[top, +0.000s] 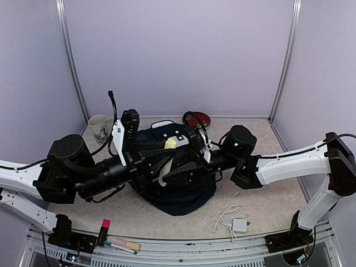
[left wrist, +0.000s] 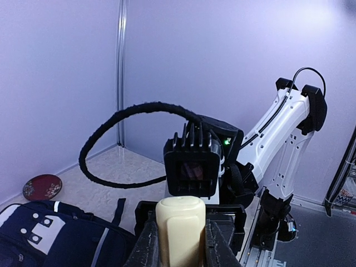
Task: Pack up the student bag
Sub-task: Pass from the left arm to the right, then pick up the upper front pocket of the student bag.
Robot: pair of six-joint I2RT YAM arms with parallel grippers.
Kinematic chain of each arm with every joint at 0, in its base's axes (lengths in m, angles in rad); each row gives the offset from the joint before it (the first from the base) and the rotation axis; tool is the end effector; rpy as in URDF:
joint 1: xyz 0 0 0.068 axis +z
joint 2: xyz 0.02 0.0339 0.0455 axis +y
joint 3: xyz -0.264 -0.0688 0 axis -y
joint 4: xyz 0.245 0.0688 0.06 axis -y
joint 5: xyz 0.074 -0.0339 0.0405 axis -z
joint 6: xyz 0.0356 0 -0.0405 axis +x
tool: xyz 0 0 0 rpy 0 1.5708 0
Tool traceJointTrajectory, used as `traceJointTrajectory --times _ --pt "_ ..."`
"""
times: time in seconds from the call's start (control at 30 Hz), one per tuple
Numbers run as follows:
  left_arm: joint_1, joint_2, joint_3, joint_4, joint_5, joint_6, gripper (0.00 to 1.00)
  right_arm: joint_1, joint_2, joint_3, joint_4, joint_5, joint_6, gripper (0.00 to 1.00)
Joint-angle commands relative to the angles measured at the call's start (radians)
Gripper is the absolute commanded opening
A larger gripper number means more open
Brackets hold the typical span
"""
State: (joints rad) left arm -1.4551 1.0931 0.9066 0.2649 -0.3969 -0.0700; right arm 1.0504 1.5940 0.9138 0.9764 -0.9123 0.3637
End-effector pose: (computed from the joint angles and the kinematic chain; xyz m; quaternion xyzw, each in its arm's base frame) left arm 0.0433 -0.2537 0.3698 0.3135 0.6046 -0.4005 0.6130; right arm 0.1476 0.3142 0.2979 -0.5132 0.3838 0.6680 0.3783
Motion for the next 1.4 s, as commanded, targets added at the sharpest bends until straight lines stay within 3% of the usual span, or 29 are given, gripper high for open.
traceJointTrajectory --times 0.0,0.07,0.13,0.27,0.3,0.33,0.43,0.6,0.73,0.83,0.93,1.03,1.07,1.17,1.37 --pt "-0.008 -0.008 -0.010 0.033 0.014 0.006 0.06 -0.016 -0.013 0.010 0.000 0.000 0.007 0.22" --pt "-0.008 -0.013 -0.014 0.031 0.005 0.003 0.11 -0.018 -0.028 0.001 -0.010 0.008 -0.005 0.14" --pt "-0.008 -0.018 -0.021 0.027 -0.010 -0.001 0.33 -0.021 -0.045 -0.006 -0.041 0.024 -0.022 0.05" --pt "-0.008 -0.035 -0.028 -0.001 -0.086 -0.015 0.85 -0.034 -0.100 -0.037 -0.115 0.068 -0.062 0.03" --pt "-0.008 -0.036 -0.028 -0.018 -0.119 -0.022 0.95 -0.041 -0.119 -0.047 -0.138 0.082 -0.070 0.02" --pt "-0.006 -0.038 -0.026 -0.040 -0.160 -0.029 0.98 -0.050 -0.138 -0.058 -0.171 0.102 -0.078 0.00" --pt "0.050 -0.026 -0.010 -0.152 -0.222 -0.097 0.99 -0.089 -0.198 -0.090 -0.333 0.193 -0.105 0.00" --pt "0.224 0.049 -0.021 -0.320 -0.062 -0.186 0.99 -0.191 -0.303 -0.164 -0.549 0.367 -0.088 0.00" --pt "0.252 0.183 0.015 -0.430 -0.029 -0.107 0.86 -0.267 -0.404 -0.230 -0.680 0.498 -0.079 0.00" --pt "0.201 0.314 0.088 -0.499 -0.066 -0.018 0.72 -0.293 -0.472 -0.284 -0.691 0.529 -0.079 0.00" --pt "0.171 0.455 0.156 -0.569 -0.050 0.047 0.68 -0.297 -0.499 -0.305 -0.712 0.553 -0.078 0.00" --pt "0.213 0.598 0.214 -0.632 0.005 0.061 0.65 -0.301 -0.501 -0.308 -0.722 0.556 -0.078 0.00" --pt "0.239 0.629 0.237 -0.649 0.007 0.054 0.60 -0.302 -0.500 -0.307 -0.721 0.549 -0.078 0.00" --pt "0.285 0.685 0.283 -0.656 0.015 0.040 0.50 -0.303 -0.497 -0.304 -0.720 0.540 -0.078 0.00" --pt "0.295 0.714 0.310 -0.625 0.004 0.051 0.46 -0.303 -0.494 -0.312 -0.702 0.520 -0.073 0.00"
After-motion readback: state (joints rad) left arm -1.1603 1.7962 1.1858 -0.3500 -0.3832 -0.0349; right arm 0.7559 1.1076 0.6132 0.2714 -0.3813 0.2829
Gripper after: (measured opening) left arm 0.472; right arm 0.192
